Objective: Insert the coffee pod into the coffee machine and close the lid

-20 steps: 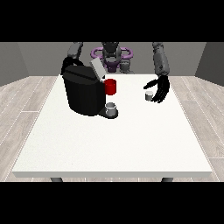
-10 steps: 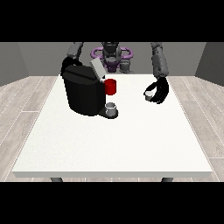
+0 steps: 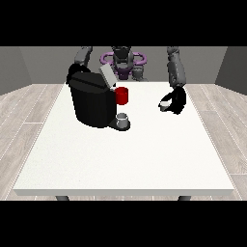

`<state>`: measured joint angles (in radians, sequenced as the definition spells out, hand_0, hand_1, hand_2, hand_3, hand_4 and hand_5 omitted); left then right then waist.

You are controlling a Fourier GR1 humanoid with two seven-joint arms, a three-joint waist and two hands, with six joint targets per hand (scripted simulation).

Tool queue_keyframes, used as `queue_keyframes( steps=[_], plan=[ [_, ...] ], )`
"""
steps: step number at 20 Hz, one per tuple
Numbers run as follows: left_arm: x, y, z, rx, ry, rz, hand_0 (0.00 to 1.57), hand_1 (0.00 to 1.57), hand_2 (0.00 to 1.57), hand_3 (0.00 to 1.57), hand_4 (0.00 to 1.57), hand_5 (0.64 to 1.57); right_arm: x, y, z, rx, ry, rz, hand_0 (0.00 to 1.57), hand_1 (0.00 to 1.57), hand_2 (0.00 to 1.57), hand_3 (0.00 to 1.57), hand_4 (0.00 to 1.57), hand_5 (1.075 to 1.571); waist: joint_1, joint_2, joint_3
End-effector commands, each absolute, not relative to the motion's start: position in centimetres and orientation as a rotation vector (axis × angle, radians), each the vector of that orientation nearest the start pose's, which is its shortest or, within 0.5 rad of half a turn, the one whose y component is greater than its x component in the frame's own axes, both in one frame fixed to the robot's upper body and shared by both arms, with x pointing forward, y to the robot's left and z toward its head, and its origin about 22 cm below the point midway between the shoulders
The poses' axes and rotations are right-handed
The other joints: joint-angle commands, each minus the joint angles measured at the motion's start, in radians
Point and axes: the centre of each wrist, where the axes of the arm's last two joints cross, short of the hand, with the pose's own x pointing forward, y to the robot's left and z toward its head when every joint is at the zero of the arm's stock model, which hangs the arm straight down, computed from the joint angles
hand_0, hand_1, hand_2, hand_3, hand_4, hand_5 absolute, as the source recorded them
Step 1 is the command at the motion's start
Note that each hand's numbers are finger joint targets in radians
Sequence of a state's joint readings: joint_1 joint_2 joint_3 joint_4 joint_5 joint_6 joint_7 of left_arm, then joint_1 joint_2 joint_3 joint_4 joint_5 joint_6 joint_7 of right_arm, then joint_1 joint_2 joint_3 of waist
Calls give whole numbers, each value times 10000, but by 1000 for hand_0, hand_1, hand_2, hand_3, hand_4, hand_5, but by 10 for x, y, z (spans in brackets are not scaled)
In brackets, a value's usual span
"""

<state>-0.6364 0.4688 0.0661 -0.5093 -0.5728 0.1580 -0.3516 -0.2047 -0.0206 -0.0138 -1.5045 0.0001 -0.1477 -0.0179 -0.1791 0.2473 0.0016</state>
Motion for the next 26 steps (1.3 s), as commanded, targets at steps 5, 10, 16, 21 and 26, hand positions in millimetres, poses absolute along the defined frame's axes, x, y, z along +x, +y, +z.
queue_keyframes(
  steps=[5,10,16,21,26],
  plan=[
    [391,355,44,6654,-15134,-8912,1477,1477,1470,1410,632,1571,290,-220,-1,-1018,-16387,-1050,0,0,0,0,424,1571,574,-540,-10],
    [411,338,76,6409,-15560,-8917,1323,1323,1383,1352,581,1571,294,-226,0,-945,-15994,-1056,0,0,0,0,438,1571,317,-833,-13],
    [429,296,101,6149,-15512,-9390,1235,1235,1323,1291,571,1571,301,-212,-6,-855,-15823,-745,0,0,0,0,468,1571,295,-1247,-13],
    [439,293,134,6300,-15819,-9385,1235,1235,1323,1291,571,1571,300,-208,-11,-785,-16104,-522,0,0,0,0,468,1571,98,-1066,-13],
    [445,278,158,6432,-15956,-9476,1256,1256,1327,1277,536,1571,294,-227,-22,-656,-15538,-519,0,0,0,0,476,1571,26,-1710,-8]
  ],
)
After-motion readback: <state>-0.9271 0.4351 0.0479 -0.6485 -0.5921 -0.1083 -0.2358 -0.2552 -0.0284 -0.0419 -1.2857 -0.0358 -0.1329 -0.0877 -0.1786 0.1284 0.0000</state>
